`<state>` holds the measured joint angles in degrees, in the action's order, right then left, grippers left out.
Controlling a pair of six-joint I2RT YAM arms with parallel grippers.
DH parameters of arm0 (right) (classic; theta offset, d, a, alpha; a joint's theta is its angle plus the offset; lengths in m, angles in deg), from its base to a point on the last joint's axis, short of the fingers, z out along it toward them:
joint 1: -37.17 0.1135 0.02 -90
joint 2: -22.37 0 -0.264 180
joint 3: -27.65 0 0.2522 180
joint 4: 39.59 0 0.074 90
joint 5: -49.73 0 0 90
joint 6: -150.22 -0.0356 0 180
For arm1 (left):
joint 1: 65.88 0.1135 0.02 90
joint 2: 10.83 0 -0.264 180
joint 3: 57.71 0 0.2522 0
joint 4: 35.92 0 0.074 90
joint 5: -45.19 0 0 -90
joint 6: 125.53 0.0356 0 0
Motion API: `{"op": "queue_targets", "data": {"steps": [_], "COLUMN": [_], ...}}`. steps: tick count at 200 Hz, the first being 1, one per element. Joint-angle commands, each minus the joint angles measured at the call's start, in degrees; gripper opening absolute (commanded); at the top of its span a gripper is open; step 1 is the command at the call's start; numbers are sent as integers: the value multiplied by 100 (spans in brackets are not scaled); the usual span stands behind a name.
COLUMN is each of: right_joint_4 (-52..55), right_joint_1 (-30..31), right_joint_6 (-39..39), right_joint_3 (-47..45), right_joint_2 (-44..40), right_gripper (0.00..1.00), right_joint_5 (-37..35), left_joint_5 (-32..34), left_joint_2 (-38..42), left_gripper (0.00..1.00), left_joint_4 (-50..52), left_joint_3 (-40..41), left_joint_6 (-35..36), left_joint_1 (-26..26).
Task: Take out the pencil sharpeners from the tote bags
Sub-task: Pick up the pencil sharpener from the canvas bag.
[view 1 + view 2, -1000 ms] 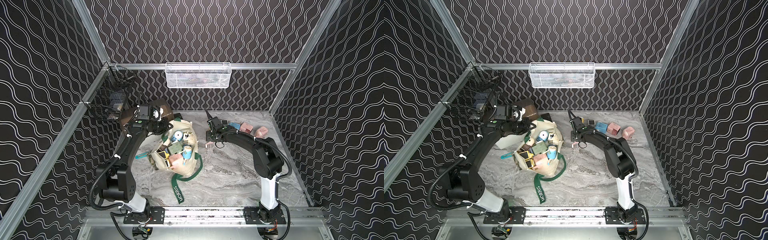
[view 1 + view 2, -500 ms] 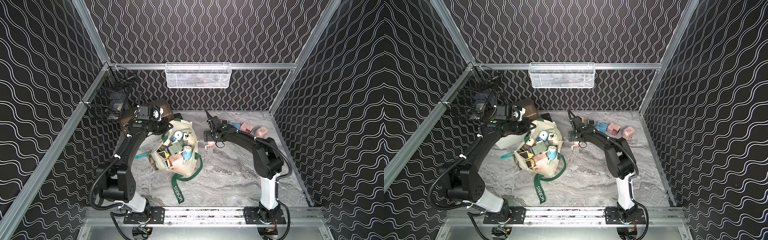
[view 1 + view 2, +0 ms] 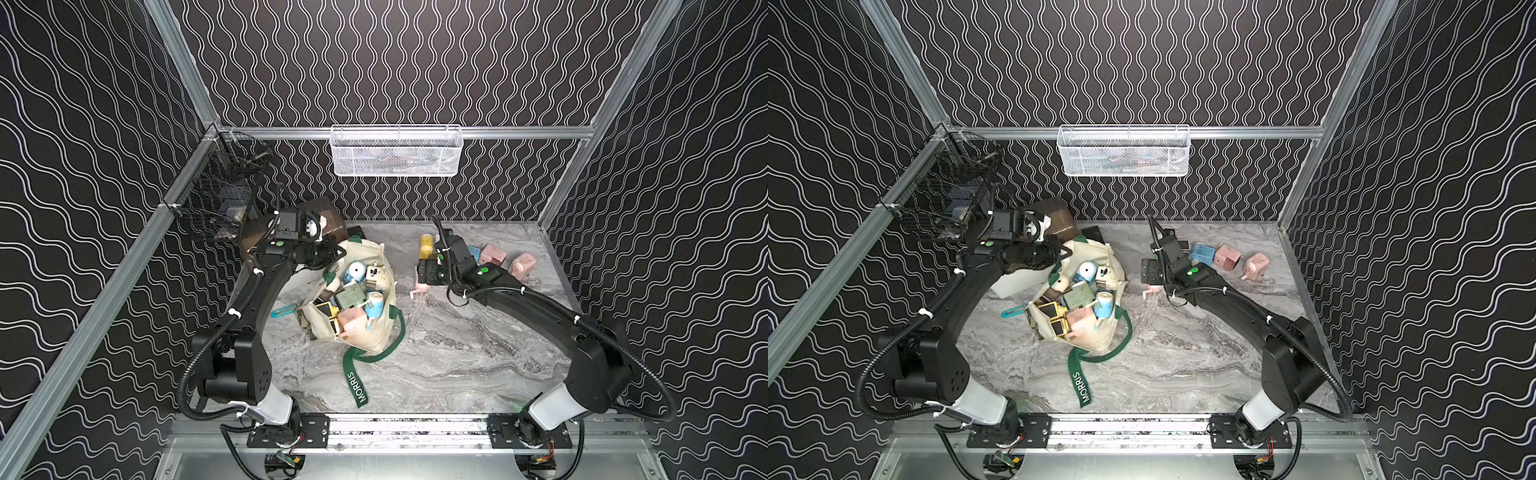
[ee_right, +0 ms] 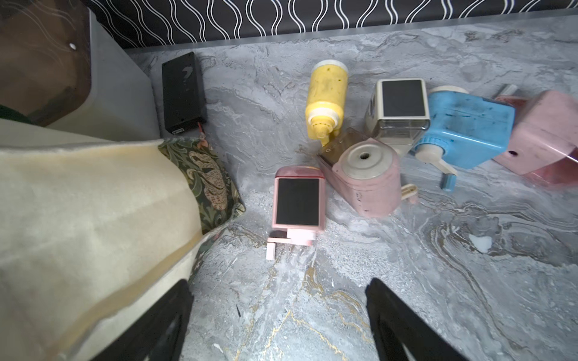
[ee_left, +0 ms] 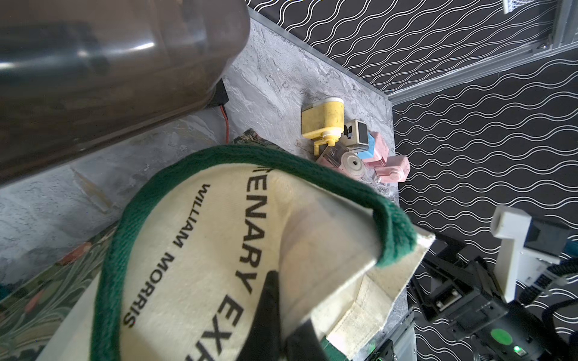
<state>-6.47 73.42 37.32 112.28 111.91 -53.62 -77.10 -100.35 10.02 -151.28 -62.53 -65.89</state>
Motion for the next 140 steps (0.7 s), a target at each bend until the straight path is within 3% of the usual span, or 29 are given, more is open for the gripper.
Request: {"op": "queue_targets", "data": {"steps": [1,27,60,80,113,140], "right_joint_4": [-837,-1271,-1288,-1354,-1416,-1152], "right_joint_1": [32,264,1048,1477,2218,2527], "right_joint_6": [33,214,747,1002,1385,1554], "right_joint_3": [-340,-773,-864,-916,-815,-315], "right_joint_2": [-329,-804,-1347,-1526,-1361,-715], "right_gripper": [87,83,80,78,76,75], "right_joint_5": [182,341,23,438,770,677], "left_joint_5": [-40,-22,13,29,14,16], "left_joint_2": [56,28,50,64,44,63], "left_gripper": [0,0,0,0,0,0], "left_joint_4": [86,108,108,108,124,115], "left_joint_3": [-8,-39,-17,-17,-43,-26], "left_joint_6": [64,72,90,90,99,90], "left_joint_1": [1,1,1,1,1,1]}}
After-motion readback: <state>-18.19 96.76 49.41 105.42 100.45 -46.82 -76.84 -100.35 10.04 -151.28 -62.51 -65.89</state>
